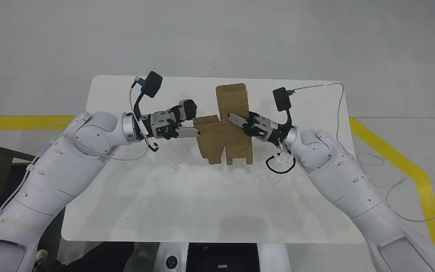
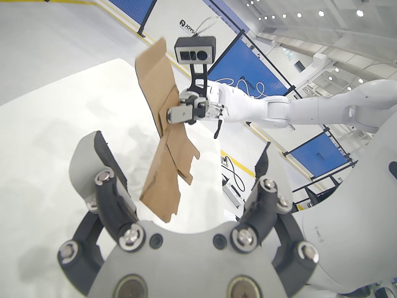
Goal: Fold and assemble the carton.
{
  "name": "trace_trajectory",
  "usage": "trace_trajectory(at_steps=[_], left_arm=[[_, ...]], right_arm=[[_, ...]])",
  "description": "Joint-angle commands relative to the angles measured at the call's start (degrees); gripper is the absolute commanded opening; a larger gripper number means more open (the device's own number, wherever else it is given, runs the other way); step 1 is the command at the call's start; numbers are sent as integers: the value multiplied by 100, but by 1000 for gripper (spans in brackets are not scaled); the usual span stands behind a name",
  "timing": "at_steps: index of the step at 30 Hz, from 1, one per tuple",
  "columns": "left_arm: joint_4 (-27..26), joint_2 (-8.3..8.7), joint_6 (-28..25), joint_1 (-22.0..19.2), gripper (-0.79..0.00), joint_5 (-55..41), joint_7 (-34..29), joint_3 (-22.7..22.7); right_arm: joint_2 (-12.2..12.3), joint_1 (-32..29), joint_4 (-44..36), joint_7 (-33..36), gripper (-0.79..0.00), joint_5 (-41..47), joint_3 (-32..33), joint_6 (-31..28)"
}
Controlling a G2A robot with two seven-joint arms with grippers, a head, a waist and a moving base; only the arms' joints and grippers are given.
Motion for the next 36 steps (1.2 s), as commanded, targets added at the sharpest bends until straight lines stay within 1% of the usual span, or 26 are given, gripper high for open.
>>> trace_trajectory(at_steps=[1,7,12,19,20,22,23,24,26,28,30,31,32,33,34,36], left_arm=[[-54,6,22,146,0,71,34,-39],[-111,15,85,431,0,151,28,-147],[-104,1,165,585,0,259,72,-225],[-95,-43,108,753,0,216,91,-274],[-97,-47,100,764,-71,206,76,-276],[-92,-59,91,793,-268,178,41,-287],[-90,-66,93,806,-437,161,27,-292],[-82,-74,97,822,-493,132,7,-299],[-65,-88,109,839,-536,98,-29,-307],[-52,-100,120,847,-523,89,-58,-315],[-34,-117,131,855,-545,83,-118,-321],[-28,-121,141,858,-582,81,-132,-324],[-13,-130,166,865,-646,76,-155,-330],[-7,-135,175,869,-733,75,-164,-333],[7,-141,193,874,-785,76,-177,-340],[28,-157,220,888,-785,58,-192,-358]], right_arm=[[-24,-60,-45,-250,-785,-130,63,42],[-105,-165,-75,-654,-785,-216,178,39],[-176,-180,-24,-720,-785,-165,202,-61],[-281,-184,87,-796,-785,-13,227,-195],[-290,-184,97,-808,-785,-14,233,-200],[-317,-186,128,-852,-785,-12,257,-218],[-330,-189,143,-867,-785,-14,269,-231],[-347,-195,157,-885,-785,-12,281,-245],[-371,-204,176,-906,-785,-10,301,-266],[-391,-215,192,-911,-785,-2,314,-283],[-419,-236,202,-919,-785,7,327,-298],[-426,-240,203,-916,-785,4,330,-304],[-441,-248,207,-916,-785,9,340,-309],[-448,-251,210,-913,-785,5,347,-311],[-457,-257,216,-908,-785,5,357,-311],[-478,-267,224,-881,-785,6,380,-326]])
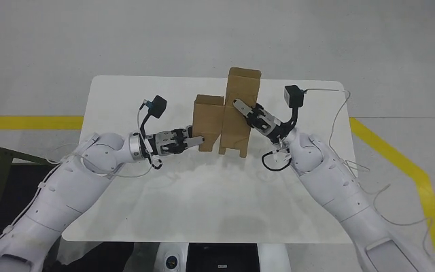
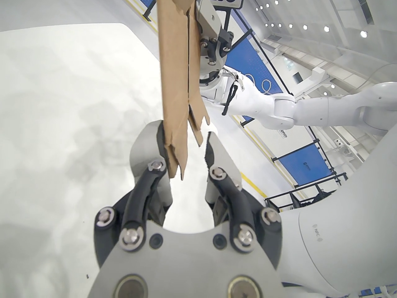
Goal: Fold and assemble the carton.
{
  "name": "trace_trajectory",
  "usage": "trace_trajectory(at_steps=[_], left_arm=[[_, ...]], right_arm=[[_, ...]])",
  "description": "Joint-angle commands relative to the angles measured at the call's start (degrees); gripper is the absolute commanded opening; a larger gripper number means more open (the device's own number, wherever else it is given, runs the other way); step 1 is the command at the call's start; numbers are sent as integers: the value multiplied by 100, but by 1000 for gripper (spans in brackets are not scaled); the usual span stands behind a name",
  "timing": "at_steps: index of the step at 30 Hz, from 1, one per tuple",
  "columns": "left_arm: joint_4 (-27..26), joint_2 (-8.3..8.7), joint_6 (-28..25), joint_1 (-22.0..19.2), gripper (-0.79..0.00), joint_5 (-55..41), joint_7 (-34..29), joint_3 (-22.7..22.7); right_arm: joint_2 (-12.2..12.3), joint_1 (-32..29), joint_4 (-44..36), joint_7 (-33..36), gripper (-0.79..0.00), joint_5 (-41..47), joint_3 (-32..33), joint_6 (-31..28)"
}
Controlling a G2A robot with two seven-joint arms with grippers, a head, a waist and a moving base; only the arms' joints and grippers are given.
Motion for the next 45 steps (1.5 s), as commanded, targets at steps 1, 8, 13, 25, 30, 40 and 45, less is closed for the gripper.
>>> trace_trajectory(at_steps=[1,8,13,25,30,40,45], left_arm=[[20,-13,22,11,-785,-12,-21,-19],[40,-40,88,41,-785,-115,-199,-101],[18,-13,218,-19,-785,-59,-750,-183],[51,155,708,11,-785,-1589,-2923,-487],[78,211,1015,40,-785,-1889,-3455,-590],[-192,345,1373,95,-785,-1846,-3814,-557],[-227,395,1354,99,-785,-1897,-3794,-478]], right_arm=[[-16,-9,11,25,-785,-3,25,-13],[-58,-49,47,187,0,-29,108,-50],[-14,-8,122,695,0,35,240,-240],[345,3,197,3453,0,1950,536,-384],[484,-34,76,4596,-43,2793,590,-170],[631,93,-170,5579,-326,3586,222,546],[678,171,-188,5764,-428,3731,-26,730]])
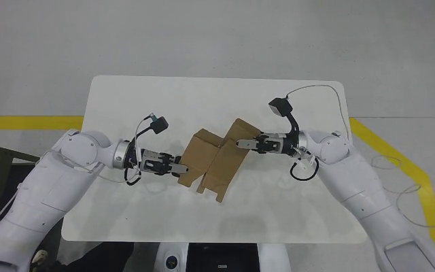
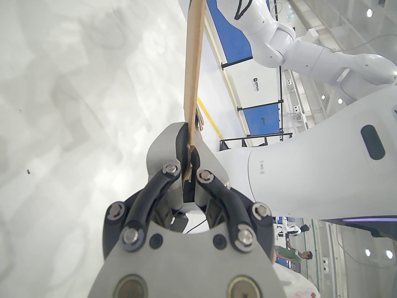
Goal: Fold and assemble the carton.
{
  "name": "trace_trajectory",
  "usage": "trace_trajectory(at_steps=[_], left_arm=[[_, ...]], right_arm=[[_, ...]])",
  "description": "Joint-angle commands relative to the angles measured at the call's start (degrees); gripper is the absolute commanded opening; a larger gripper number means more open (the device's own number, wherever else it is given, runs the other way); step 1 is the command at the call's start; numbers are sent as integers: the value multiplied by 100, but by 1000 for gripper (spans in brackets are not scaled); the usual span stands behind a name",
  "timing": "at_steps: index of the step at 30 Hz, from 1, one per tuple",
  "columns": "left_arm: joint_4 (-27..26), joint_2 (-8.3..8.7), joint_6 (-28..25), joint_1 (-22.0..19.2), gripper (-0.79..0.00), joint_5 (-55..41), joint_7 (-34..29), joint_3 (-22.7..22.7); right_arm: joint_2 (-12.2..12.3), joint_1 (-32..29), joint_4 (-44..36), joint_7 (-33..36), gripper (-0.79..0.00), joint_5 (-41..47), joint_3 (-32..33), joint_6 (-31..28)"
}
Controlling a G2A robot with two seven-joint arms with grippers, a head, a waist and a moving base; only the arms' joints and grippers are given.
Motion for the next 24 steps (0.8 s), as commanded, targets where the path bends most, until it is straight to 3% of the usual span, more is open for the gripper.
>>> trace_trajectory(at_steps=[1,6,9,14,15,16,17,24], left_arm=[[-8,17,-3,-12,-785,-17,4,29],[-3,67,-19,-58,-785,-48,19,83],[-5,97,-26,-81,-785,-73,27,113],[3,141,-57,-107,-785,-146,58,170],[25,149,-78,-114,-526,-160,79,169],[62,160,-117,-126,-58,-159,118,161],[95,167,-158,-131,0,-165,159,150],[332,177,-889,-150,0,320,903,-9]], right_arm=[[19,24,-14,67,-468,86,-80,67],[100,68,1,134,-582,191,-194,134],[149,79,-10,124,-785,228,-240,124],[212,99,-17,62,-785,282,-322,62],[221,104,-7,29,-785,291,-335,29],[232,116,11,-14,-785,271,-354,-14],[240,121,37,-64,-785,265,-360,-64],[245,119,237,-447,-785,155,-353,-446]])
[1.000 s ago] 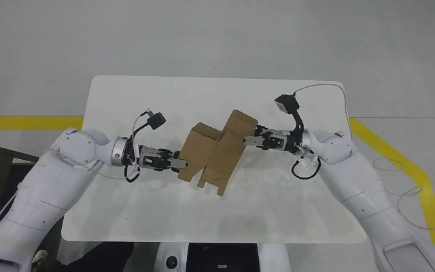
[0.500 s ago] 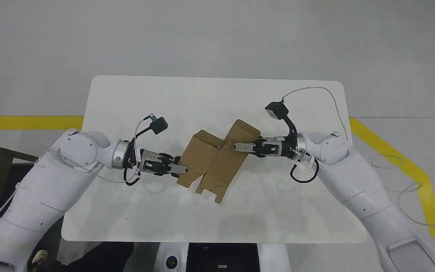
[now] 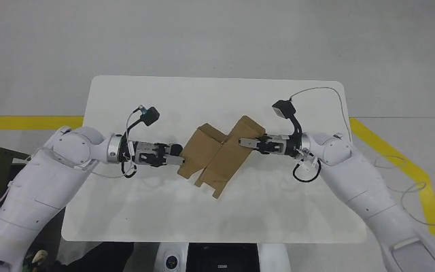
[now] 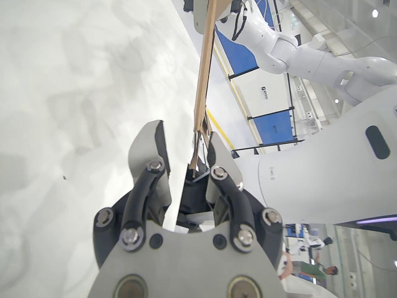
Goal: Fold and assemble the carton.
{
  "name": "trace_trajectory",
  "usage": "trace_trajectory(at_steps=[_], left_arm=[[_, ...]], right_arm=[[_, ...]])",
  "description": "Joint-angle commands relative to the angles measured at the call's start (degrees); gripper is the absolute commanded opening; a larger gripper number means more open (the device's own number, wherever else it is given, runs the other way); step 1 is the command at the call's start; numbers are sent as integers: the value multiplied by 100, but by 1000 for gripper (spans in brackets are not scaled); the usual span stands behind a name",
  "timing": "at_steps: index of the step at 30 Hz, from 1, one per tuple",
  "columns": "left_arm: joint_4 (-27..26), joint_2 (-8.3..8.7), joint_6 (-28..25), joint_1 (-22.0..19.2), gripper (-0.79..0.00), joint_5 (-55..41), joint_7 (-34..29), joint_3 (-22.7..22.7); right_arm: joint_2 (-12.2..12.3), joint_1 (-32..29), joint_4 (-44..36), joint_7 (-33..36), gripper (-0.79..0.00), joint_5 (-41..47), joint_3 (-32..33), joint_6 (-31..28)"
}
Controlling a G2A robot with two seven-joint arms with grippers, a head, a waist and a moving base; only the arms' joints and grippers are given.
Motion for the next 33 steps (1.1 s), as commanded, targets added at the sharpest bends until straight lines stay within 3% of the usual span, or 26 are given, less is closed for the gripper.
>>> trace_trajectory(at_steps=[1,8,13,21,33], left_arm=[[118,-12,-106,6,0,145,270,-72],[-26,-75,86,202,0,682,1554,-240],[-356,-124,159,407,0,940,2135,-281],[-468,-184,259,553,0,1158,2390,-308],[-541,-257,248,676,0,499,2309,-463]], right_arm=[[-13,-8,69,-130,-785,-47,24,-130],[-103,-45,137,-950,-785,-575,141,-239],[-207,-104,44,-1702,-785,-1148,154,-189],[-347,-149,53,-2663,-785,-1840,230,-193],[-467,-264,185,-3182,-785,-2446,336,-82]])
